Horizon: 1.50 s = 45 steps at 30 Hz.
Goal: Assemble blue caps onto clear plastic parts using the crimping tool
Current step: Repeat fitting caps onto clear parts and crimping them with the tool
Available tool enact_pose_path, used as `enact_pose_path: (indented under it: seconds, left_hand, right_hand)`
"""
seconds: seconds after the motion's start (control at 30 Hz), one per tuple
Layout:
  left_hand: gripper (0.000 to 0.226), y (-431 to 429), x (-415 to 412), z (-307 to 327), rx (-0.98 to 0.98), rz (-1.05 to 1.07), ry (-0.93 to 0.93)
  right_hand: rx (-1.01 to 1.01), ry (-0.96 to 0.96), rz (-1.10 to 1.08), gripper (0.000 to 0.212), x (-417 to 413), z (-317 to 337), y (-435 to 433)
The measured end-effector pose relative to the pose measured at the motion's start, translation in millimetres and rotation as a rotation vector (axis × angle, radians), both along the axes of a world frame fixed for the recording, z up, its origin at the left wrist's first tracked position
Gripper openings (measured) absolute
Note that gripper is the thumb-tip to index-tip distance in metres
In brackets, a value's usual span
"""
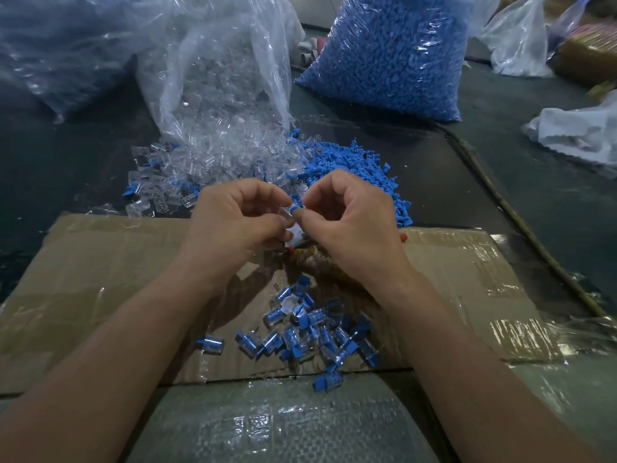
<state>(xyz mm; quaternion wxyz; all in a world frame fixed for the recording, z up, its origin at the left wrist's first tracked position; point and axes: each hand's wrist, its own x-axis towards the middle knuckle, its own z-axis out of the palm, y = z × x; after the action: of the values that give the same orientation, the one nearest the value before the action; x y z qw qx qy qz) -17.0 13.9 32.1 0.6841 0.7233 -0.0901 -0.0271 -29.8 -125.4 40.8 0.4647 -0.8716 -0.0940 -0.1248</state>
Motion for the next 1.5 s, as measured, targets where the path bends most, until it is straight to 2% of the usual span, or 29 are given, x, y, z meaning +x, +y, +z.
enact_pose_path:
  seconds: [0.1,0.23,0.4,0.57,0.67,1.0,1.5]
  left_hand:
    - [0.024,2.9,2.6,1.2,-0.05,-0.017,0.031]
    - [0.025,5.2,3.3,3.1,-0.115,-0.061,0.062]
    - [0.01,4.8,1.4,3.8,-0.122,-0.038,0.073]
    - [0.01,4.5,2.5,3.7,-0.154,-0.03,0.13]
    - [0.007,6.4,3.9,4.9,-0.18,-0.064,0.175]
    - [0.017,7.6,5.2,6.1,-0.235,-0.099,0.249]
    - [0.018,10.3,6.0,8.0,-0.259,-0.149,0.277]
  right_hand:
    - [0.048,0.055,0.034,0.018,0.7,2.1,-1.4]
    - [0.127,0.185,0.123,0.028,2.4,3.5,-3.2]
    - [0.162,0.159,0.148,0.023,2.4,2.9,-3.2]
    - [0.192,0.145,0.165,0.019,3.8,0.3,-4.0]
    - [0.246,0.129,0.232,0.031,3.7,-0.3,-5.4]
    - [0.225,-0.007,0.223,0.03,2.6,-4.4,-4.6]
    - [0.165,0.028,0.192,0.023,1.4,0.4,-9.4]
